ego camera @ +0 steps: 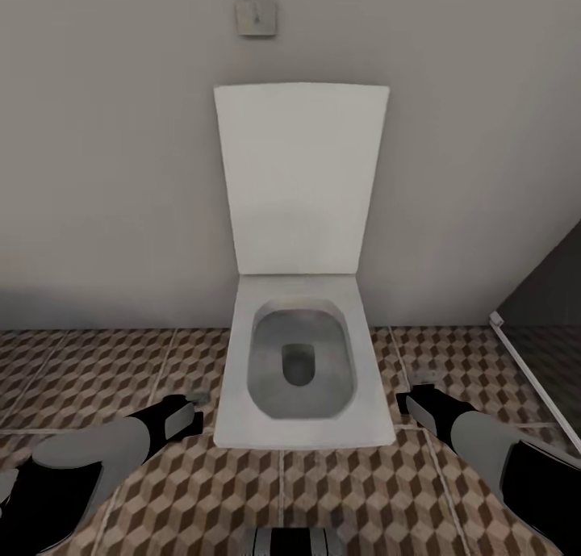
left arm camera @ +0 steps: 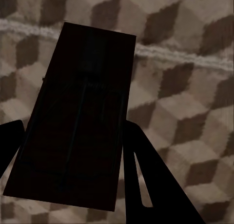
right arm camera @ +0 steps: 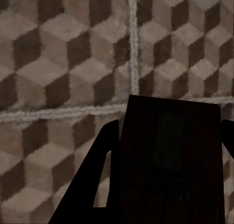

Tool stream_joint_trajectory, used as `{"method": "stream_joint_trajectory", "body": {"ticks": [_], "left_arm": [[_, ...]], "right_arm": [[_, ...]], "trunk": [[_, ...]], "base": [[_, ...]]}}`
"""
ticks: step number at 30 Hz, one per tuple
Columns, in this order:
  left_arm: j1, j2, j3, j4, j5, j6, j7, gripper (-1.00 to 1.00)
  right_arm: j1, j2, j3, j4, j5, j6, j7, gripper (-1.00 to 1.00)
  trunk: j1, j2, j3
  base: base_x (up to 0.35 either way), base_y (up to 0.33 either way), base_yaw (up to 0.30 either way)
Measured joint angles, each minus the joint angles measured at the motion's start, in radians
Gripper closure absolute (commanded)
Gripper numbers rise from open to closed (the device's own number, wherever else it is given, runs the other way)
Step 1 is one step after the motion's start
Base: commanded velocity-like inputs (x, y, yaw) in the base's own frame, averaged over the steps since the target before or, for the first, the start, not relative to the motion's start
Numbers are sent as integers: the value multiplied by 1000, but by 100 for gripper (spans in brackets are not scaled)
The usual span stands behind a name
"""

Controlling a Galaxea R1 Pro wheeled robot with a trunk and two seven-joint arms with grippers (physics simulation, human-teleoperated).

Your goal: Take the four mousetraps from the cabinet in the bathroom and place them on the bathroom floor. Make sure all four end up on the same floor surface, and ensure that at least two of them are either under or directly next to the same bathroom sink.

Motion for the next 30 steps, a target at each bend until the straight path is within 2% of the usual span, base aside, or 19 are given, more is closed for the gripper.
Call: {"method": "stream_joint_trajectory", "body": {"ticks": [23,30], "left_arm": [[0,0,-1,0,0,-1,0,100],[0,0,-1,0,0,-1,0,100]], "right_arm": [[0,0,1,0,0,-1,1,100],[0,0,1,0,0,-2,2,100]], "trunk": [[10,-5,-89],[10,-5,-89]], "base": [[0,0,0],[0,0,0]]}}
